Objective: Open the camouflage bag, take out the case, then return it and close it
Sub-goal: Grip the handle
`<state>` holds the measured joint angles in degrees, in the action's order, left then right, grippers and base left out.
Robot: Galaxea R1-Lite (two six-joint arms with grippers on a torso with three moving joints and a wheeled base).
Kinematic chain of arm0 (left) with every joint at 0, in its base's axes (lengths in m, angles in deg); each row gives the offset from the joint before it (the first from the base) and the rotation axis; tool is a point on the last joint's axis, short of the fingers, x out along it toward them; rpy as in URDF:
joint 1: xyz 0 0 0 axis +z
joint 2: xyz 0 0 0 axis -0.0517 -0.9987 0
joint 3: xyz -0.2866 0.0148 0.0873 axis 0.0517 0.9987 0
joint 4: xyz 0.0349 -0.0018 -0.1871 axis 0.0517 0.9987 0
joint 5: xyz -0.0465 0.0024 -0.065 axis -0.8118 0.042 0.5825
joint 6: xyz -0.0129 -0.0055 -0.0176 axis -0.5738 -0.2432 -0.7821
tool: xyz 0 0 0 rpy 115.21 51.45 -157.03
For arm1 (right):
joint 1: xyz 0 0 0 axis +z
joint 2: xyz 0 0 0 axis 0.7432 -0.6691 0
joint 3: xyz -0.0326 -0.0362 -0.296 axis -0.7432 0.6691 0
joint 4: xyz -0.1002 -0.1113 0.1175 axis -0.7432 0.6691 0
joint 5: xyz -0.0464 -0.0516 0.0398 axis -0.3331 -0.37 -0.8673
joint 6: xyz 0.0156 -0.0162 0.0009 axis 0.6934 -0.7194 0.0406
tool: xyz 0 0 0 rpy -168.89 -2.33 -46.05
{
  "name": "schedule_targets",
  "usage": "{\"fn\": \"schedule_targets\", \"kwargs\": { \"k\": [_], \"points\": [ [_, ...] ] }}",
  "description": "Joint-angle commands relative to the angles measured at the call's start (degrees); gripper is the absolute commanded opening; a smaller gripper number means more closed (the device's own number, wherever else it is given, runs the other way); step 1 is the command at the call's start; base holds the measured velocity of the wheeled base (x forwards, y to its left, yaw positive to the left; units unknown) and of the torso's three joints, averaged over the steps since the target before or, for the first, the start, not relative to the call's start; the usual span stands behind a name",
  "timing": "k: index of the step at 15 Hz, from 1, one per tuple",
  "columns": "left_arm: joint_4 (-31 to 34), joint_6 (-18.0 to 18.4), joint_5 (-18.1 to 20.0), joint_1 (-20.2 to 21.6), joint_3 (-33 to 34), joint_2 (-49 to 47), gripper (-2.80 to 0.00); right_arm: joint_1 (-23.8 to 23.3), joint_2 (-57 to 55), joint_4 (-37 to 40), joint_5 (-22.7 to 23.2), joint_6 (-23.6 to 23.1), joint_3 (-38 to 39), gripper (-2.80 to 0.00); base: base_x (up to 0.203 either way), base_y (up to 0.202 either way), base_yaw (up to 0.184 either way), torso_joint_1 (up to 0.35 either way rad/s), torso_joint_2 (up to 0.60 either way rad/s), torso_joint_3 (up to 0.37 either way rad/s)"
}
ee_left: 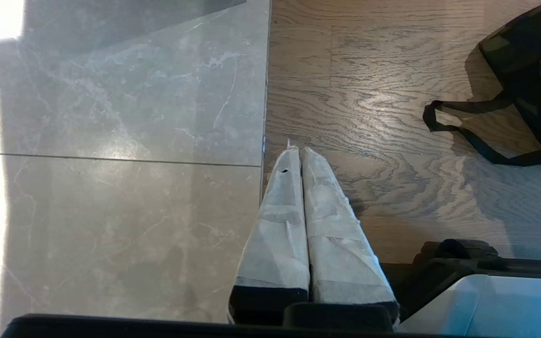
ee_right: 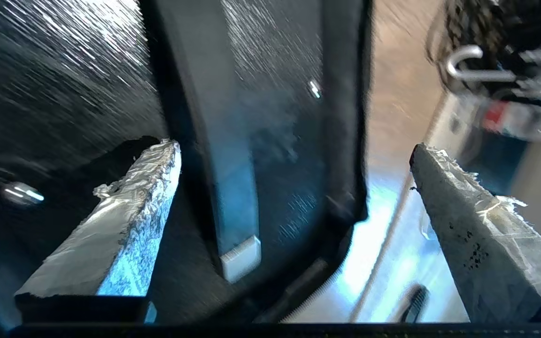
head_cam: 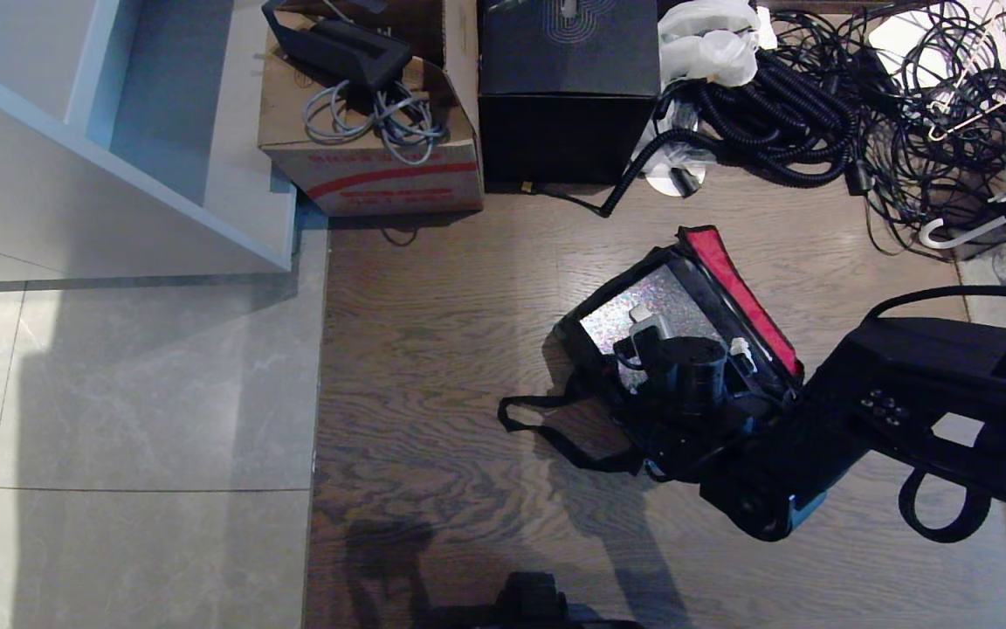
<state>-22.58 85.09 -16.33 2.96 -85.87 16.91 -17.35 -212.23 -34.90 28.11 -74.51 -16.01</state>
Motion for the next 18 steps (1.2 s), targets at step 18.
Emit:
{"fn": "schedule_targets", "kwargs": {
  "k": [18],
  "points": [
    [0.0, -0.02, -0.01, 0.0, 0.0, 0.09, -2.8, -10.84, -0.6, -1.43, 0.65, -13.73, -7.83, 0.0, 0.0, 0.0, 0.0, 0.0, 0.0, 0.0]
  ]
}}
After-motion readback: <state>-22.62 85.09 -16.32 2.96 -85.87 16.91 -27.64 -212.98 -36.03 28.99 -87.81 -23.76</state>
